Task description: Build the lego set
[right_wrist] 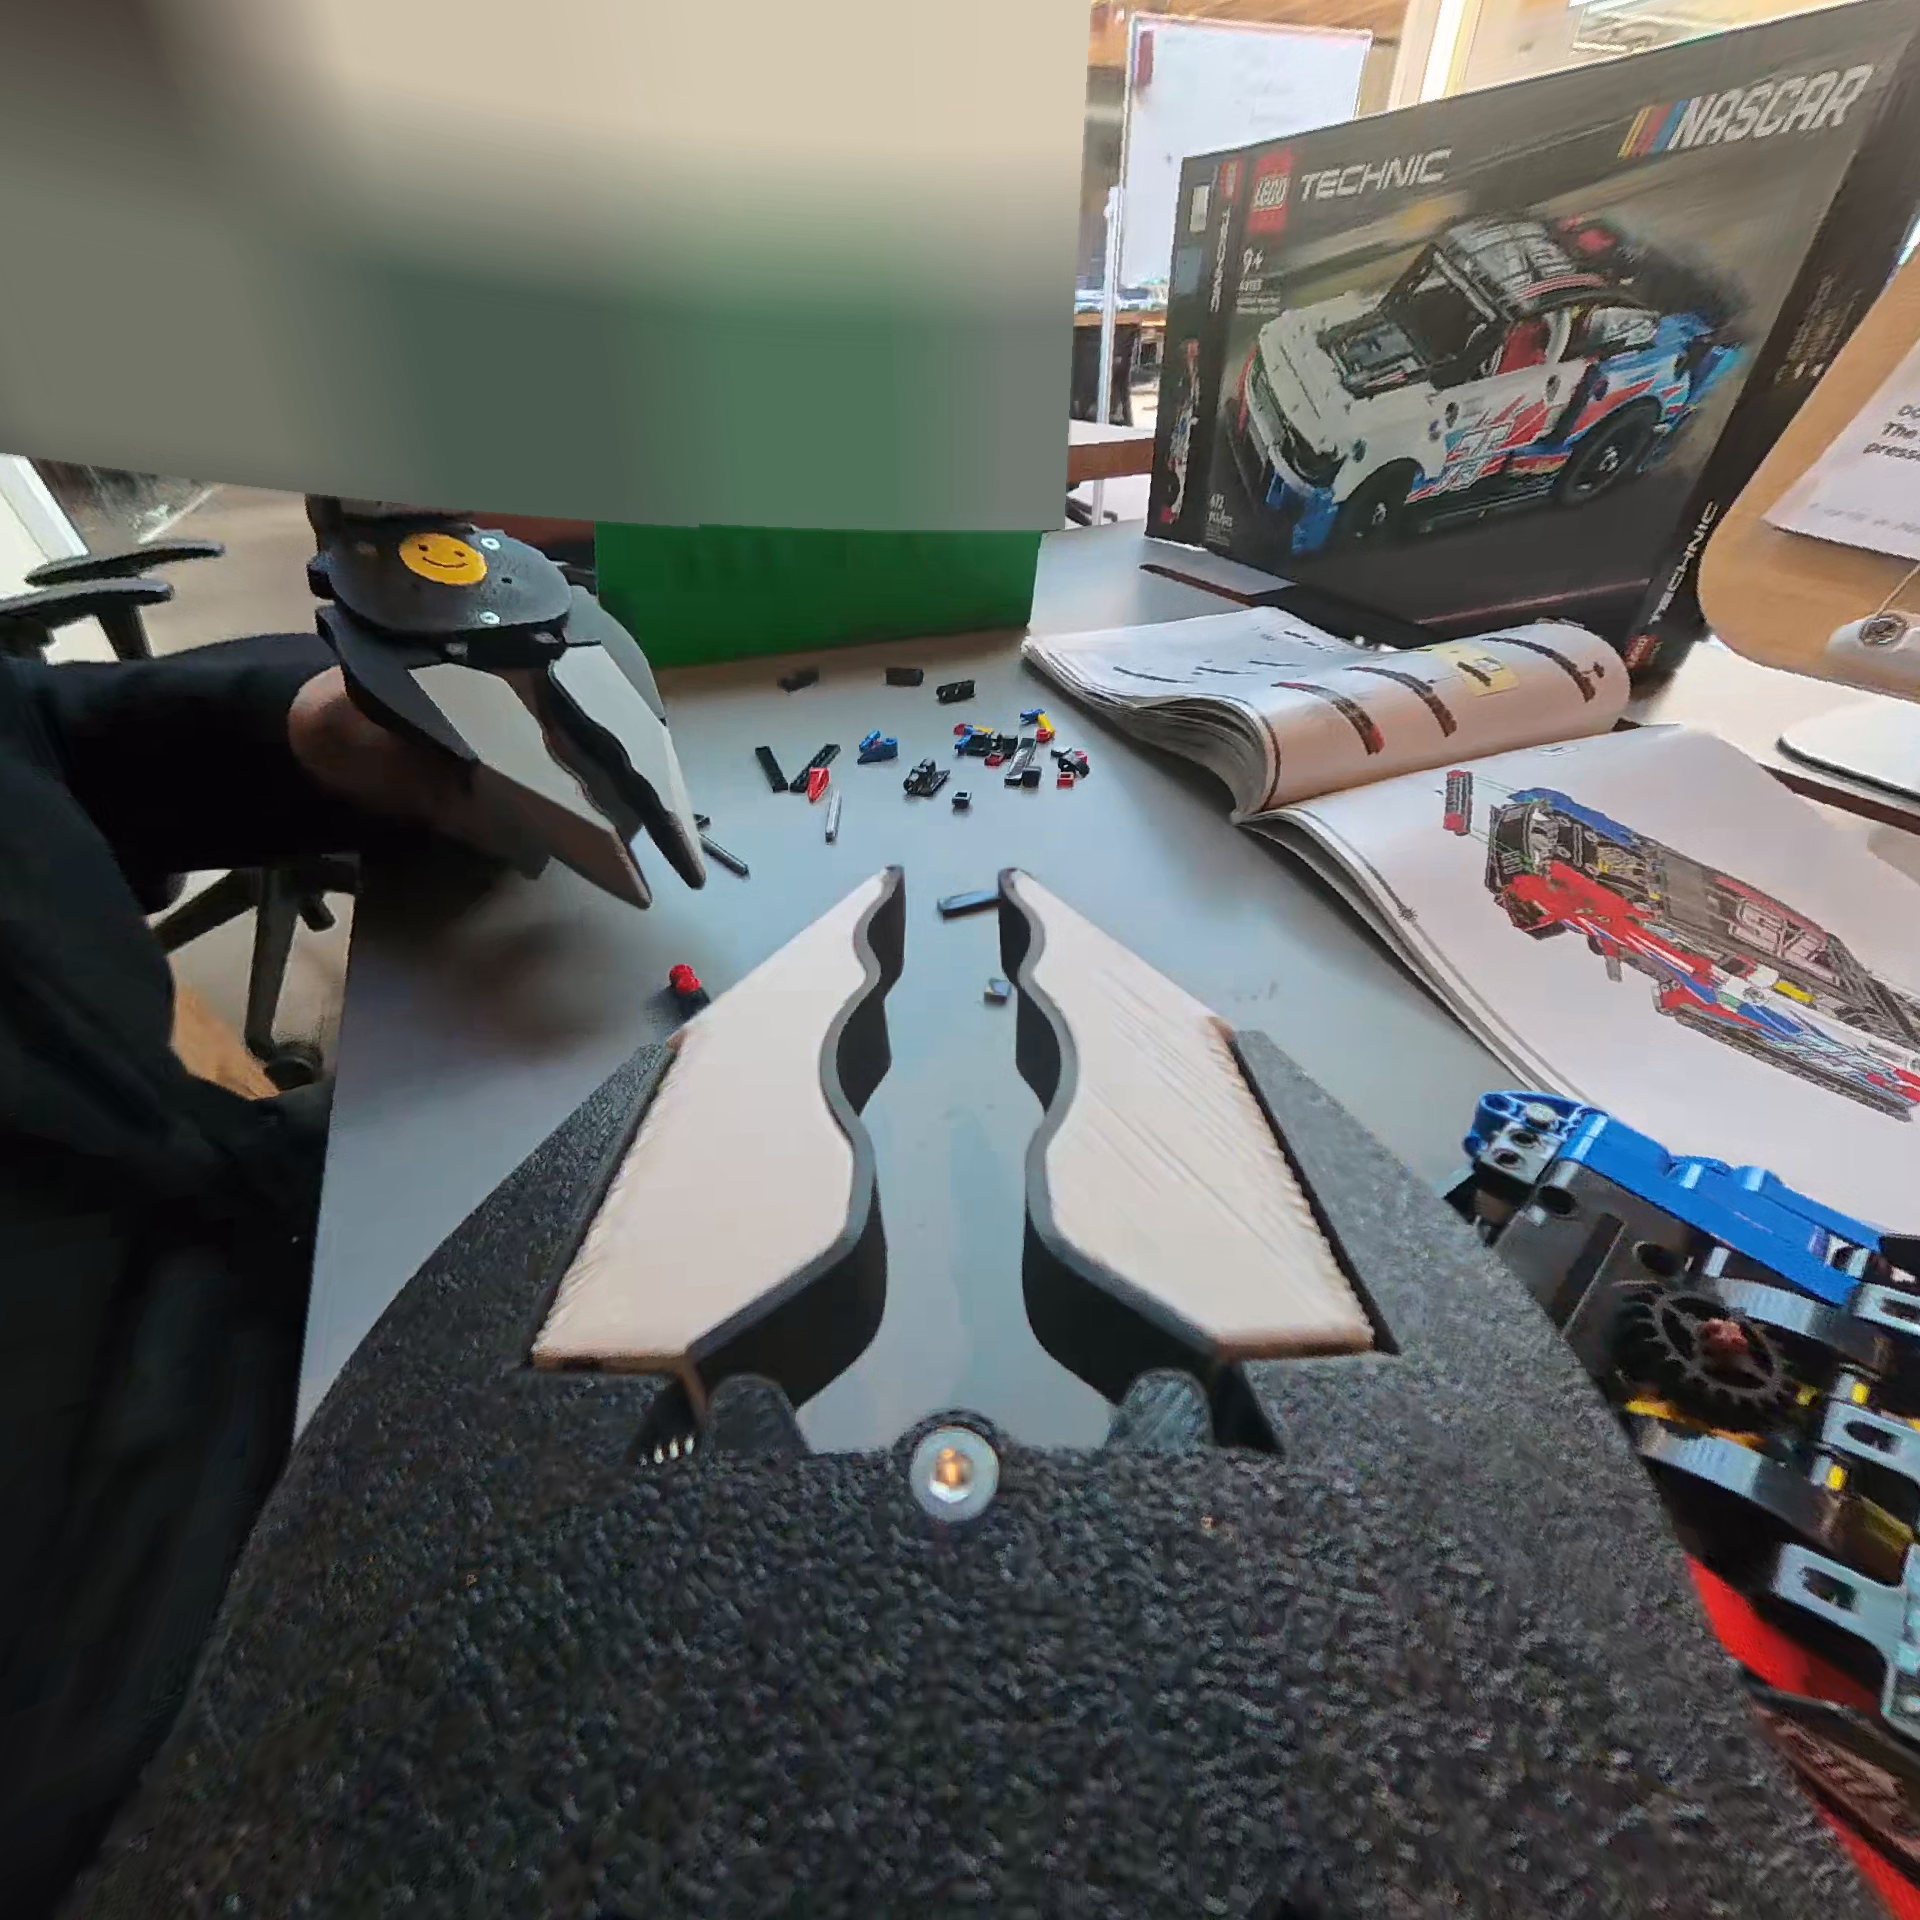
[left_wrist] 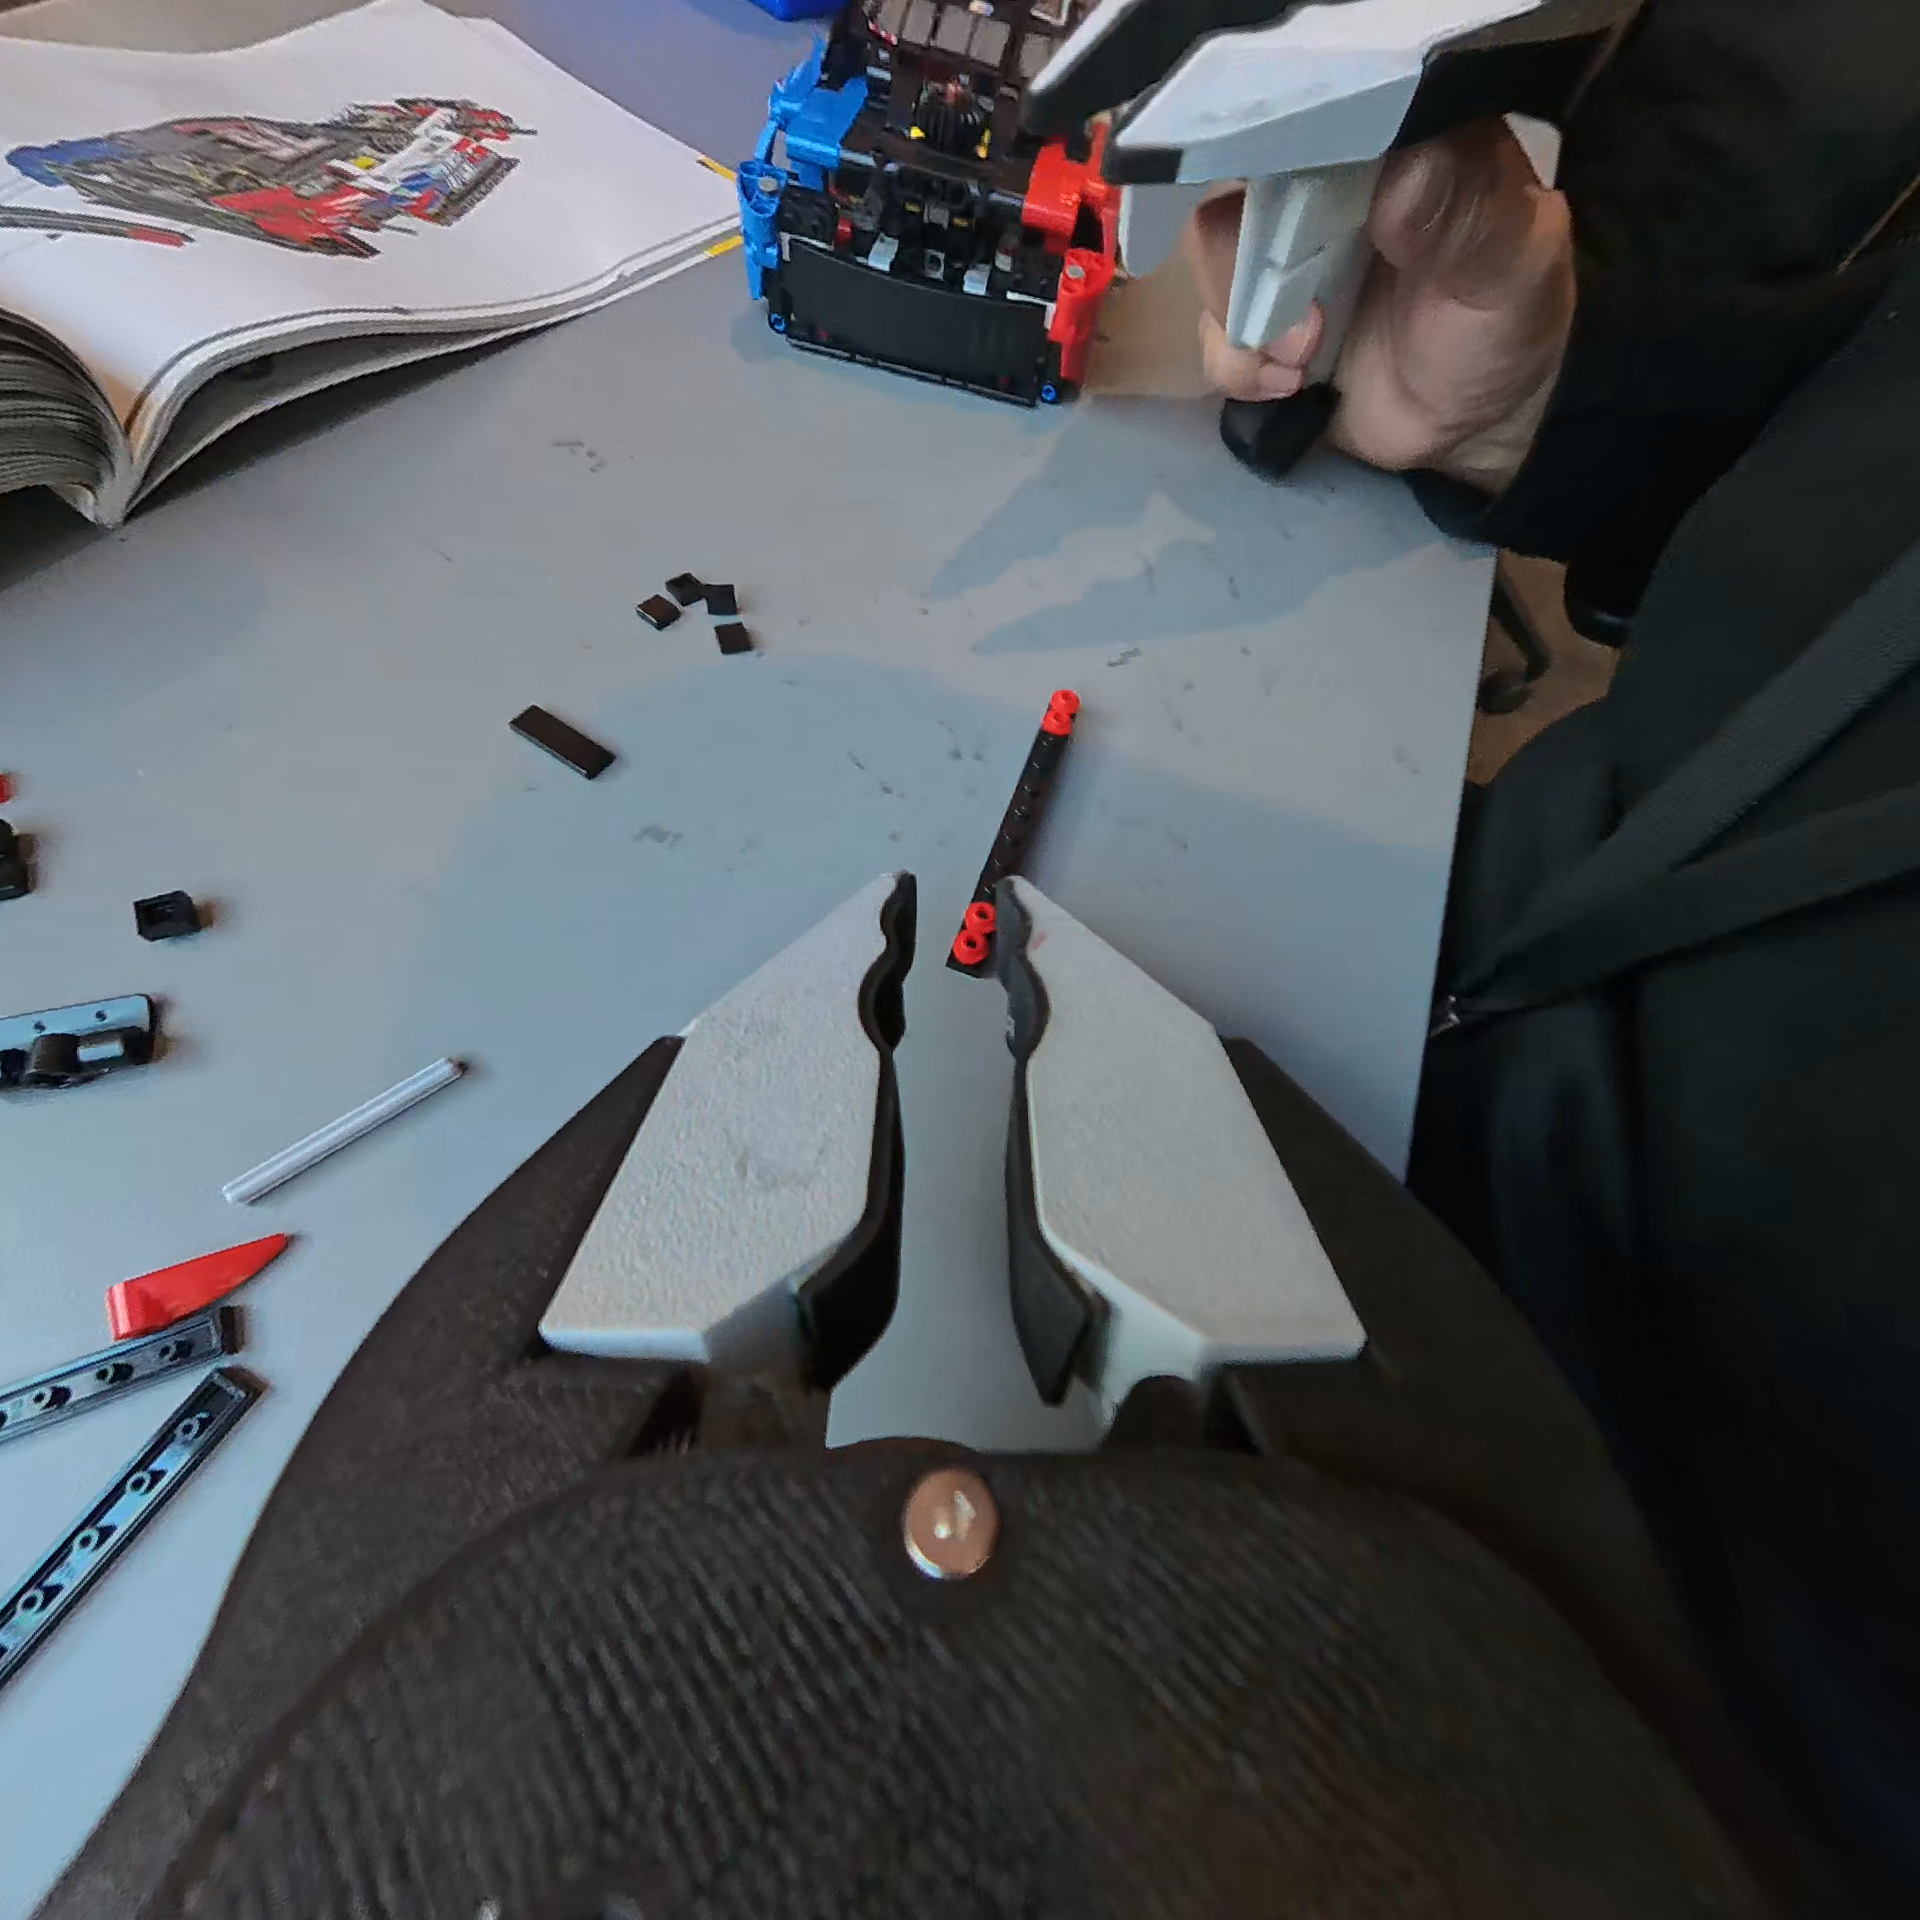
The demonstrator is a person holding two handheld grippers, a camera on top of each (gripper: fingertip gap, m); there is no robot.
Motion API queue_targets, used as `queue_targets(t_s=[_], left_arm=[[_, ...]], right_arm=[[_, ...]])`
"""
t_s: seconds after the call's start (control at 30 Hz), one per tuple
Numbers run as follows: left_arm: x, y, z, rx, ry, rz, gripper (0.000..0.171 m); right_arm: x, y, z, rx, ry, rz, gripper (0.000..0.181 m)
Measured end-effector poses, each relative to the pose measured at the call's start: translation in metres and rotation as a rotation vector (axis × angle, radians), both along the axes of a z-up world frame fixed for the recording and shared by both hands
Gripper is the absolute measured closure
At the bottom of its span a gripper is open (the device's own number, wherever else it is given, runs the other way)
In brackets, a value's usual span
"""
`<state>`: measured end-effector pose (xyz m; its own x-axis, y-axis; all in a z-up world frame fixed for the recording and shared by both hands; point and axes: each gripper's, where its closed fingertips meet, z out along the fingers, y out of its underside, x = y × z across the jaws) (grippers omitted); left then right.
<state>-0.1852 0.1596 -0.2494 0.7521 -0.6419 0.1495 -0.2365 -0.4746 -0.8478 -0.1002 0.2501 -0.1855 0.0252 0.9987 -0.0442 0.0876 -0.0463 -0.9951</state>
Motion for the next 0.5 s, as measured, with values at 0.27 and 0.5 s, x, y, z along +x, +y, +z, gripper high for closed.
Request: queue_targets(t_s=[0.27, 0.5], left_arm=[[0.0, 0.001, -0.002, 0.015, 0.039, 0.013, 0.159], [0.002, 0.0, -0.009, 0.021, 0.116, 0.008, 0.152]], right_arm=[[0.004, 0.002, 0.006, 0.024, 0.043, -0.026, 0.166], [0.004, -0.015, 0.003, 0.067, 0.021, 0.042, 0.174]])
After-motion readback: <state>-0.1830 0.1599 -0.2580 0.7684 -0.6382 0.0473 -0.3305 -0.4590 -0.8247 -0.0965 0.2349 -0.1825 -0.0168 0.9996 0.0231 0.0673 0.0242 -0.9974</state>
